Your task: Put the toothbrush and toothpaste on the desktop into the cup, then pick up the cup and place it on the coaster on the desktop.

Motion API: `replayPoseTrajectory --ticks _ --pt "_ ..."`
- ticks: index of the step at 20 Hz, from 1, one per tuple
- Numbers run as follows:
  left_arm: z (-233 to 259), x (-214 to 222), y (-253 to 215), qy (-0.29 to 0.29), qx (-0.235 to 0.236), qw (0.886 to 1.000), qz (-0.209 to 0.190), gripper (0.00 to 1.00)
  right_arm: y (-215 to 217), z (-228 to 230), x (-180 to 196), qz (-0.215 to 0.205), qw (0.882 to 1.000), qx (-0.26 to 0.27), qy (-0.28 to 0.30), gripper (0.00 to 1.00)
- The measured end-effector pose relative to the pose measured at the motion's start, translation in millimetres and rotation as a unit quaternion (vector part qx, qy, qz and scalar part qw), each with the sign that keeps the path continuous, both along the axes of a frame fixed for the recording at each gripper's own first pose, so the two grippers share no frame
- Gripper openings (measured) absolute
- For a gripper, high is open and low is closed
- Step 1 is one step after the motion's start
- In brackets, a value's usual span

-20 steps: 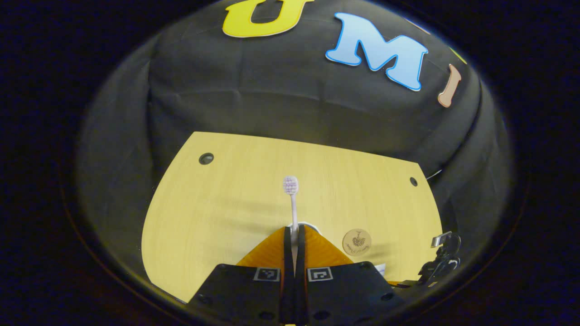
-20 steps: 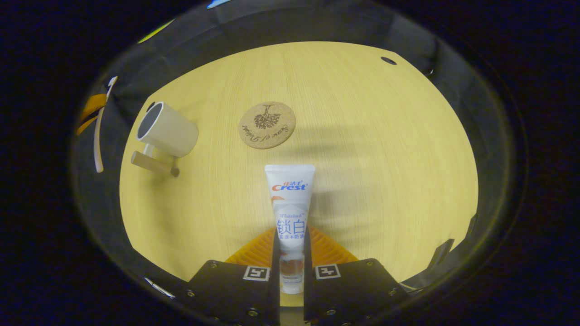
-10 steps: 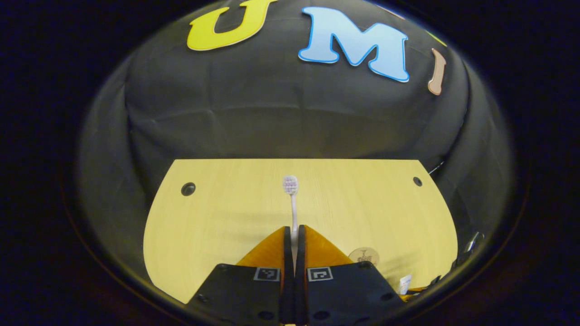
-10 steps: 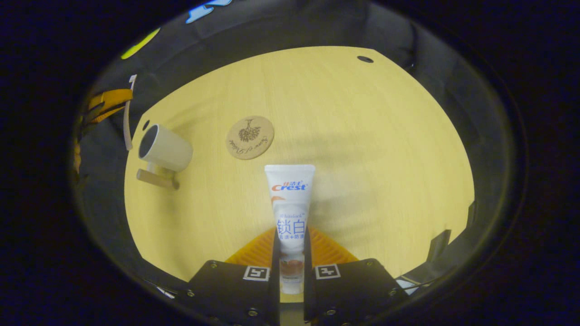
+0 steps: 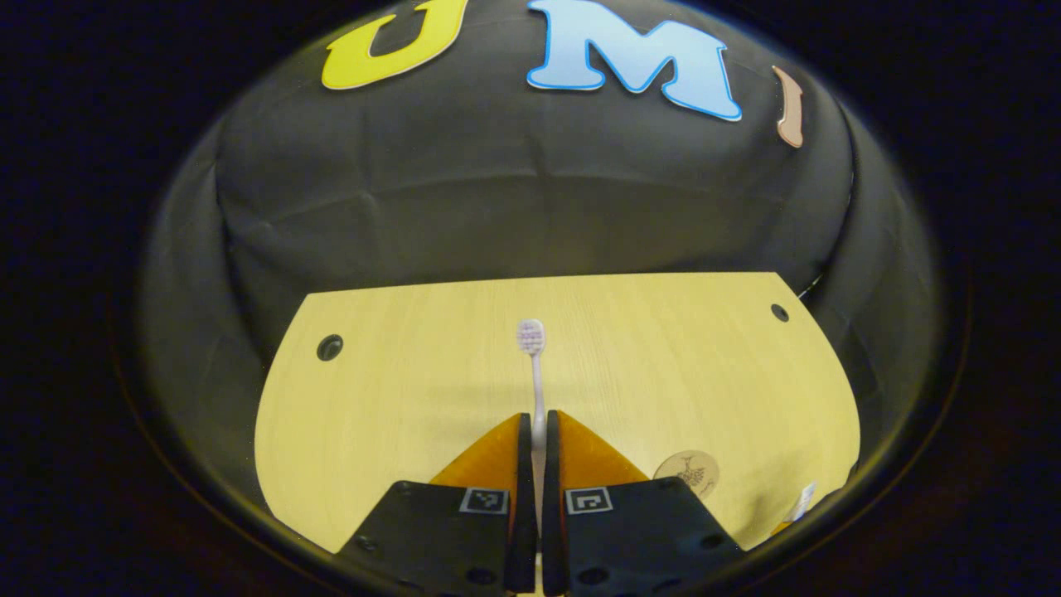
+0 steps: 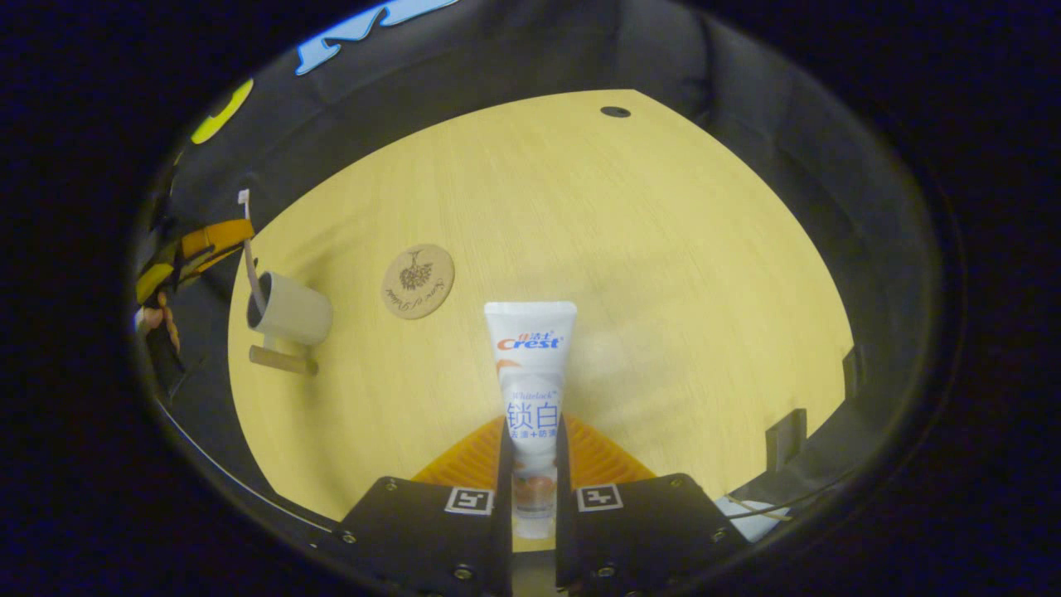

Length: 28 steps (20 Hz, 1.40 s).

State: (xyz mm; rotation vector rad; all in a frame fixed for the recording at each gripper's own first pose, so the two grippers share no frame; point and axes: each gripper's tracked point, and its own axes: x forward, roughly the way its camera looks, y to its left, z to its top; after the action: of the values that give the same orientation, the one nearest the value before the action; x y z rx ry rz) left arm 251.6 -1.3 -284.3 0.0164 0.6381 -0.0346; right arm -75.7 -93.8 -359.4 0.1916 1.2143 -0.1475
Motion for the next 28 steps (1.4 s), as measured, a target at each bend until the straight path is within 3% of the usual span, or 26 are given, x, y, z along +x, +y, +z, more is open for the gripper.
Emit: replayPoseTrajectory --ticks 6,7,10,14,15,16,19,21,22,24,26,28 --pt "-6 -12 3 0.003 -0.007 1.000 0.004 0.15 6 7 5 0.008 1.000 0.004 -0.006 0.22" --pt "-3 -14 5 0.000 -0.007 1.000 0.006 0.20 10 10 7 0.011 1.000 0.006 -0.009 0.22" --pt "5 -27 11 -0.004 -0.013 1.000 0.011 0.19 28 20 20 0.027 0.999 0.015 -0.023 0.22" --pt "13 -50 19 -0.004 -0.034 0.999 0.010 0.19 62 41 43 0.052 0.997 0.030 -0.055 0.22" --pt "16 -54 23 -0.006 -0.035 0.999 0.012 0.26 73 45 50 0.056 0.996 0.035 -0.064 0.22" --pt "20 -59 26 -0.010 -0.037 0.999 0.013 0.22 84 50 57 0.060 0.995 0.039 -0.074 0.21" --pt "30 -78 41 -0.017 -0.040 0.999 0.019 0.31 116 65 80 0.079 0.990 0.045 -0.103 0.21" --pt "34 -92 50 -0.018 -0.044 0.999 0.020 0.21 140 76 96 0.090 0.987 0.054 -0.123 0.21" --pt "36 -98 57 -0.018 -0.045 0.999 0.023 0.21 151 81 105 0.093 0.985 0.062 -0.134 0.21" --pt "40 -111 70 -0.019 -0.052 0.998 0.029 0.31 172 87 118 0.096 0.980 0.076 -0.154 0.21" --pt "41 -122 85 -0.016 -0.061 0.997 0.037 0.21 187 90 130 0.101 0.977 0.082 -0.166 0.21" --pt "41 -132 104 -0.015 -0.066 0.997 0.047 0.31 204 91 145 0.103 0.974 0.090 -0.181 0.21"
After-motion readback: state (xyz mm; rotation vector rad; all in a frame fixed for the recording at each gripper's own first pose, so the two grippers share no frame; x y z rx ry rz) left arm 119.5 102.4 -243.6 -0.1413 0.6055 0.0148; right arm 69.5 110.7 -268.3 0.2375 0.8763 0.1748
